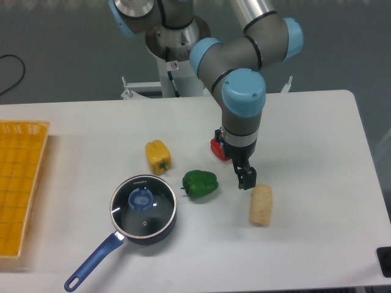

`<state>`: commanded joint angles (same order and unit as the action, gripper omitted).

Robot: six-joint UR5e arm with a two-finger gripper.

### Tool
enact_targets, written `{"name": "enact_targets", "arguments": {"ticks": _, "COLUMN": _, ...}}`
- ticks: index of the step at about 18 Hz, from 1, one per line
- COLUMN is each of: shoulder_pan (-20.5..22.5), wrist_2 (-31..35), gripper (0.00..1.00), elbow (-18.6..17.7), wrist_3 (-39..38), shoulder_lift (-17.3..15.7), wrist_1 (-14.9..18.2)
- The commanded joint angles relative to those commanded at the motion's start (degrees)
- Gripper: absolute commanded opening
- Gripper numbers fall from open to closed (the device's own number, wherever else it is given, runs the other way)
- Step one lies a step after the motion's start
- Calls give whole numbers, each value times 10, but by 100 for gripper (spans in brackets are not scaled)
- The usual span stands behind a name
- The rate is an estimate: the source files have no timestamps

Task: Open the lid
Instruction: 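Lift the gripper and swing it toward the blue saucepan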

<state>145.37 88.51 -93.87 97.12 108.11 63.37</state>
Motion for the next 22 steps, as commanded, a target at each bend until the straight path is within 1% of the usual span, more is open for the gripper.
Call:
{"name": "enact_targets", "arguments": {"ticks": 10, "shoulder_pan": -2, "wrist_2": 2, "gripper": 100, "elbow": -7, "wrist_3": -2, "shoulder_lift": -2, "wrist_1": 0}}
{"name": "enact_targets", "arguments": {"ticks": 16, "shoulder_pan": -7, "wrist_2": 5, "gripper": 100, "elbow": -25, "wrist_3": -4, "shoulder_lift": -35, "wrist_1": -4}}
{"name": "enact_targets", "arguments": {"ticks": 17, "shoulder_pan": -11, "wrist_2": 5, "gripper": 100, "elbow": -29, "wrist_3": -15, "shoulder_lift": -38, "wrist_1": -4}}
{"name": "enact_targets", "arguments": {"ticks": 20, "shoulder_pan": -41, "wrist_2": 6, "gripper": 100, "elbow": -32, "wrist_3": -103, "shoulder_lift": -39, "wrist_1": -3}}
{"name": "enact_targets", "arguments": {"ticks": 22, "shoulder_pan": -54, "wrist_2": 4, "gripper": 100, "elbow": -32, "wrist_3": -131, "shoulder_lift": -39, "wrist_1": -4}}
